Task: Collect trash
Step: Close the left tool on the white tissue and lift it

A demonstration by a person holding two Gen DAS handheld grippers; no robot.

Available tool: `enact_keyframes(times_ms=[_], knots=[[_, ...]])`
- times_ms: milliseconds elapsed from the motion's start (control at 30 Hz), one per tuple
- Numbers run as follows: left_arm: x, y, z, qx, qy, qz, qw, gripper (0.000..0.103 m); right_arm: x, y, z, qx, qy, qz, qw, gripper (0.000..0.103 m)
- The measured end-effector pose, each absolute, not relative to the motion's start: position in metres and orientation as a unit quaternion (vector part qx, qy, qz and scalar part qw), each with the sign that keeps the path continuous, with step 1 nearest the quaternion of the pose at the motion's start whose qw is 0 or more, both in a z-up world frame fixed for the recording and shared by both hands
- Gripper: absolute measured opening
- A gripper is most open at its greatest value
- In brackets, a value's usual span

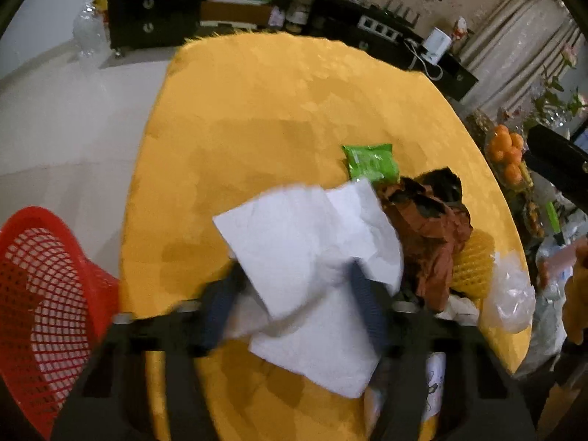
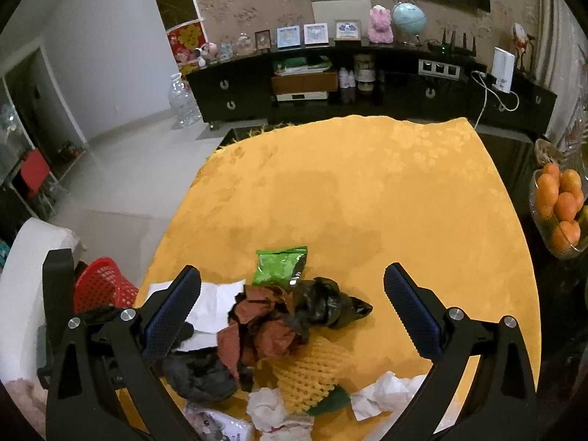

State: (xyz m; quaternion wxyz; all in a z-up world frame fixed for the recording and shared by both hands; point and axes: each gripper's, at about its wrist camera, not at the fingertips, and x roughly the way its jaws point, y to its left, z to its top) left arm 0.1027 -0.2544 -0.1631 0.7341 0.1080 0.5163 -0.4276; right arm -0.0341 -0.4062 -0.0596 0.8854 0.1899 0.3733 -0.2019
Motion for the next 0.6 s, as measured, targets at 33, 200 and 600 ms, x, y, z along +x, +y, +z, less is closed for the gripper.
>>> enact_keyframes(times_ms=[33,200,600], knots=[[0.103,-0.254,-0.165,0.108,0.520,-0.429,0.731,0.026,-0.035,-0.409,-0.062,0.193,0.376,-0.202,0.883,0.097],[0.104,-0.247,-0.159,0.095,0.517,-0.428,0.735,0.010,-0.035,-0.416,-0.067,0.204,0.379,-0.209,0.878,0.097],[0.096,-0.211,-0.084,0.066,0.425,-0.409,0.805,0.009,-0.026,-0.385,-0.077,0.164,0.397,-0.176,0.886,0.094]])
